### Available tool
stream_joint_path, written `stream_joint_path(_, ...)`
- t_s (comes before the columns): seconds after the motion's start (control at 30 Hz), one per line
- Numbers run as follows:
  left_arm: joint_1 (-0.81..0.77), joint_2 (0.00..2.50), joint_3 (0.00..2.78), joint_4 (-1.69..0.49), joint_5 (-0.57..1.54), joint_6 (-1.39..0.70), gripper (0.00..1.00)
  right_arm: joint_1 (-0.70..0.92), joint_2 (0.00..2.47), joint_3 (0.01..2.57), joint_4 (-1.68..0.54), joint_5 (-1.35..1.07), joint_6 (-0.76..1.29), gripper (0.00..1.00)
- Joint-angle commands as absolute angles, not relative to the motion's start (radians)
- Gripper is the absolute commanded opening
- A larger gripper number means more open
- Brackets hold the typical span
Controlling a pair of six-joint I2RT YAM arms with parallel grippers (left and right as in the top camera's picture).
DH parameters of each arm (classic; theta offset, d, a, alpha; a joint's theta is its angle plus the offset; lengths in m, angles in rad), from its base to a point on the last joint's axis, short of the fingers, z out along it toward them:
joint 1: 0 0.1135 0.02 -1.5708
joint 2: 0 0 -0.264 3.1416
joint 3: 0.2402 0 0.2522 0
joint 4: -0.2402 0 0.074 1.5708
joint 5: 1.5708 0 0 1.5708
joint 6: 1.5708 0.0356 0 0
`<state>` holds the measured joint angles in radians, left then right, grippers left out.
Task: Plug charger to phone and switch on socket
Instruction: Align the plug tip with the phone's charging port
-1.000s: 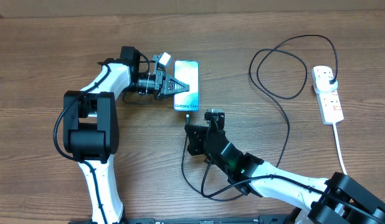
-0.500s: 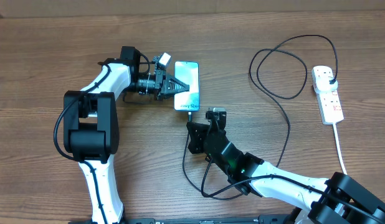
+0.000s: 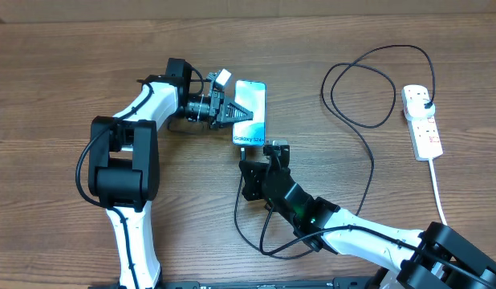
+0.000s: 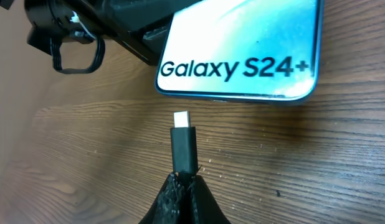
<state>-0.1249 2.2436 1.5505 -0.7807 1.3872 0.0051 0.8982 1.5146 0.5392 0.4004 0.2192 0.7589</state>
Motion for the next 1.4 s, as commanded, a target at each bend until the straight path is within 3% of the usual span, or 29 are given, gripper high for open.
stream_joint_path(0.0, -0.126, 2.236, 1.554, -0.777, 1.414, 0.003, 0.04, 0.895, 1.517, 0.543, 0.390, 0.265, 0.751, 0.04)
stream_joint_path(1.37, -0.126, 2.236, 1.554, -0.800, 1.441, -0.060, 0.04, 0.889, 1.517, 0.543, 0.381, 0.288, 0.807, 0.04)
